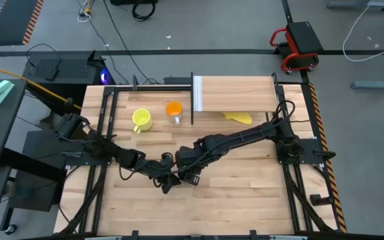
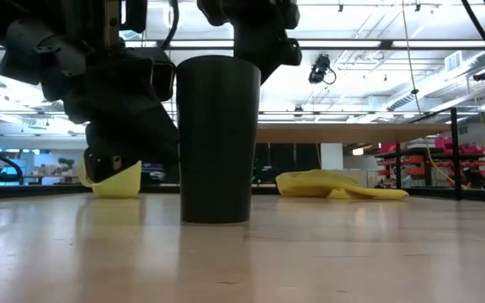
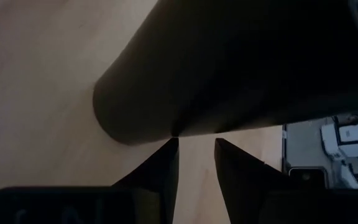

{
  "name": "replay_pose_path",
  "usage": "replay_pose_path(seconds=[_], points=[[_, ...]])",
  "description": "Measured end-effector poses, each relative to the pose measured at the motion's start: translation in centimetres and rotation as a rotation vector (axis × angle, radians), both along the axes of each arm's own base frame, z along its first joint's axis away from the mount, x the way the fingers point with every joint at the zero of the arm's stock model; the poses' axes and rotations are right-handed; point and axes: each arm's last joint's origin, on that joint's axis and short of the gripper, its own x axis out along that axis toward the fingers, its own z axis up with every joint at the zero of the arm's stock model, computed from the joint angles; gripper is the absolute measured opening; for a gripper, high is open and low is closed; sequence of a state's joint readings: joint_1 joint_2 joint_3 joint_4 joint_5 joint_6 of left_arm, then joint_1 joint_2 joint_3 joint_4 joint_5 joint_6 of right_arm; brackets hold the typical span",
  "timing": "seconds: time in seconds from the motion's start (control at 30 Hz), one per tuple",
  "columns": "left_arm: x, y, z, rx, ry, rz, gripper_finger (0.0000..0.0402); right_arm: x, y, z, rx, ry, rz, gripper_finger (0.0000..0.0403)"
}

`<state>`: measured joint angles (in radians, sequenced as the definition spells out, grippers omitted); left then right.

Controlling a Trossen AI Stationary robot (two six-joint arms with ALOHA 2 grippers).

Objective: Stack small to large cups/mugs on shelf
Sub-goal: Put the black cup on the shelf

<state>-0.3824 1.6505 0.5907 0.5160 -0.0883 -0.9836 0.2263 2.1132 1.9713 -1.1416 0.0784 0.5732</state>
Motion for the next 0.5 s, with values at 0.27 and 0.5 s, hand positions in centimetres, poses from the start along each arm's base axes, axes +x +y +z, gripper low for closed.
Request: replay_pose_path(seconds=[0.27, 0.5], points=[[0.01, -0.01, 0.03, 0.000, -0.004, -0.001, 0.0105, 0.14, -0.91, -0.02, -0.004, 0.006, -0.004, 0.0095], [0.13, 0.30, 0.03, 0.001, -0.004, 0.010, 0.0103, -0.13, -0.83, -0.79, 0.019, 0.046, 0.008, 0.0094]])
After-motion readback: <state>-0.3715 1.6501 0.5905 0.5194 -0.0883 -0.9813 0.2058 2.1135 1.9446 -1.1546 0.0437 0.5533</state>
